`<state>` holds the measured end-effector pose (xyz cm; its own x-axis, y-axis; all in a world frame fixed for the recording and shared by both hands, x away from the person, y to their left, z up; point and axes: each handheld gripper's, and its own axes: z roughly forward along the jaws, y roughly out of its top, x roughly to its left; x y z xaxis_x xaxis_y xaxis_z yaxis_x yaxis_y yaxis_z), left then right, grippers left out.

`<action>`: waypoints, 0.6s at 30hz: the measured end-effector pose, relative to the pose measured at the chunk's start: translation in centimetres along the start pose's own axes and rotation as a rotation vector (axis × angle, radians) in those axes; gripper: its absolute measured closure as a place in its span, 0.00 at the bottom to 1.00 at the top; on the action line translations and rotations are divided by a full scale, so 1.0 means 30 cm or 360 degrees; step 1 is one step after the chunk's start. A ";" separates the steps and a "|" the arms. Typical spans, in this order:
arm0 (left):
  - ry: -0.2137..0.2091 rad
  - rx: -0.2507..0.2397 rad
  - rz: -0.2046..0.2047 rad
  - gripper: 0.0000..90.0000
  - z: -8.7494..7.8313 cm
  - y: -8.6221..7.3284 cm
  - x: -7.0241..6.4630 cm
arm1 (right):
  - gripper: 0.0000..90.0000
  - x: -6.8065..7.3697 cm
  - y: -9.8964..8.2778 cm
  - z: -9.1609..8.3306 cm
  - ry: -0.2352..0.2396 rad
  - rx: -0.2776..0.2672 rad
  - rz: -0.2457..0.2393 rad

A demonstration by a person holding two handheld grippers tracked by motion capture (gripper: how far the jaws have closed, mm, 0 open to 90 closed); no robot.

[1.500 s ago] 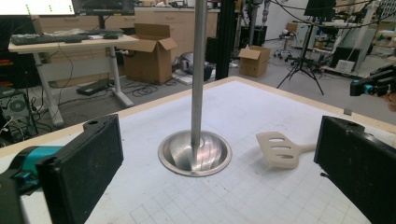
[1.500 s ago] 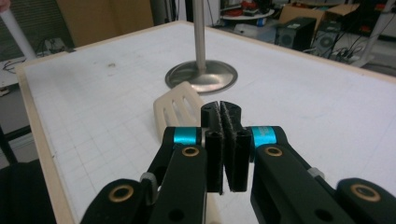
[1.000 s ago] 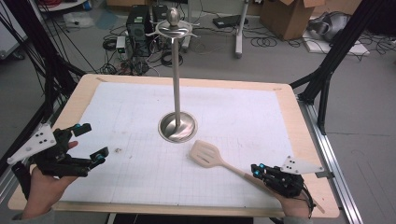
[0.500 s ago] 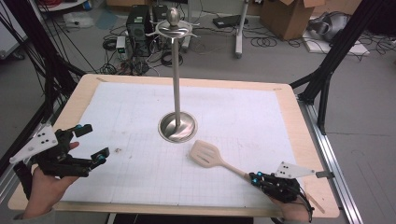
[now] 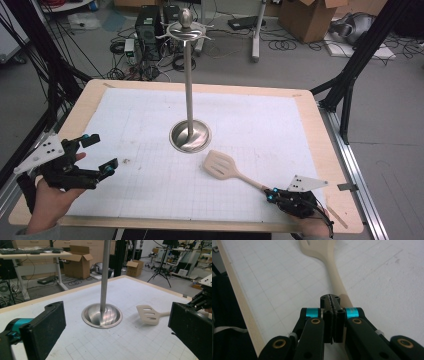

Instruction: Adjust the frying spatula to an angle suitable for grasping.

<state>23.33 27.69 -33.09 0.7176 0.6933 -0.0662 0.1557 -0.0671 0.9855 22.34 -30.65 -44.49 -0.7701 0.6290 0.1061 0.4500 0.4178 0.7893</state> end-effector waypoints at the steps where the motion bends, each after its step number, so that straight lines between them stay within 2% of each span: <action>1: 0.0005 0.0001 -0.0001 0.02 -0.002 0.000 0.002 | 1.00 0.001 -0.001 0.003 -0.0002 0.0021 -0.0002; 4: 0.0008 -0.0003 -0.0006 0.02 -0.003 -0.001 0.003 | 1.00 0.002 -0.001 0.012 -0.0026 0.0072 -0.0018; 18: 0.0012 0.0001 -0.0003 0.02 -0.005 -0.002 0.005 | 1.00 -0.007 0.000 0.021 -0.0096 0.0083 -0.0047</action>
<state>23.33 27.89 -33.13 0.7121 0.6989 -0.0667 0.1576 -0.0665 0.9853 22.79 -30.36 -44.89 -0.7557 0.6533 0.0453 0.4514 0.4695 0.7588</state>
